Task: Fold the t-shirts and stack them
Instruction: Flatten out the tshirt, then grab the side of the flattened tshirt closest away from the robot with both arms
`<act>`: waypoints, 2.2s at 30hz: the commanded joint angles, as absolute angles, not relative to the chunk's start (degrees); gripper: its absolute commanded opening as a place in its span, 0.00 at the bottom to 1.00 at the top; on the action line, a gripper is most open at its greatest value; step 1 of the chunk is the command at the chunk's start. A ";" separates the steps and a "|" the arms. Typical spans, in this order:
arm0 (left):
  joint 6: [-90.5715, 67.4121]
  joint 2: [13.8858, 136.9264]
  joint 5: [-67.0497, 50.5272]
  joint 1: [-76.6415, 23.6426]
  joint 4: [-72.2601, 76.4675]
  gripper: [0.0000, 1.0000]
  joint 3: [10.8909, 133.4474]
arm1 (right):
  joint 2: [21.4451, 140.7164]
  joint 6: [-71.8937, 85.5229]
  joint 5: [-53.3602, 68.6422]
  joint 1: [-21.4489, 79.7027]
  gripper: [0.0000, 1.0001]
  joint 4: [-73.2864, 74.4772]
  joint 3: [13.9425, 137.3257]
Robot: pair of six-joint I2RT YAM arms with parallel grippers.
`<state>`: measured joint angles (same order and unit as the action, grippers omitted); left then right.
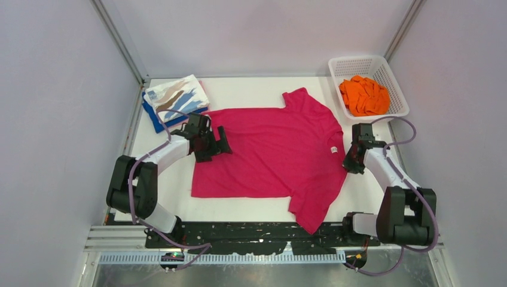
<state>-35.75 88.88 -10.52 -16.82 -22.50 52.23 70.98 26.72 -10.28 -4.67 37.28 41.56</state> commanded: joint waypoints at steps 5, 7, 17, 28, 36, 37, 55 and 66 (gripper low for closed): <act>-34.59 88.14 -8.21 -16.70 -22.28 1.00 54.15 | 79.50 26.27 -20.79 -4.42 0.73 38.16 48.04; -34.55 87.87 -8.24 -16.70 -22.30 1.00 54.04 | 76.70 25.86 -20.07 -4.32 0.87 37.20 47.26; -38.28 79.61 -7.38 -16.70 -25.25 1.00 50.48 | 55.79 22.77 1.88 -4.13 0.96 27.42 41.10; -52.41 50.28 8.81 -19.33 -48.81 1.00 29.92 | 48.05 25.32 7.69 -4.31 0.95 17.28 34.90; -61.26 40.11 15.46 -19.42 -48.90 0.93 23.09 | 49.60 23.91 7.02 -4.33 0.95 18.12 34.38; -61.91 40.85 15.28 -19.36 -48.18 0.88 23.06 | 49.54 23.82 6.94 -4.38 0.95 18.20 34.24; -62.72 55.38 9.96 -19.42 -35.86 0.24 22.89 | 49.57 23.07 3.47 -4.39 0.95 19.90 34.27; -57.36 53.74 15.40 -14.54 -38.91 0.00 25.87 | 47.87 21.45 0.96 -0.93 0.96 26.81 36.51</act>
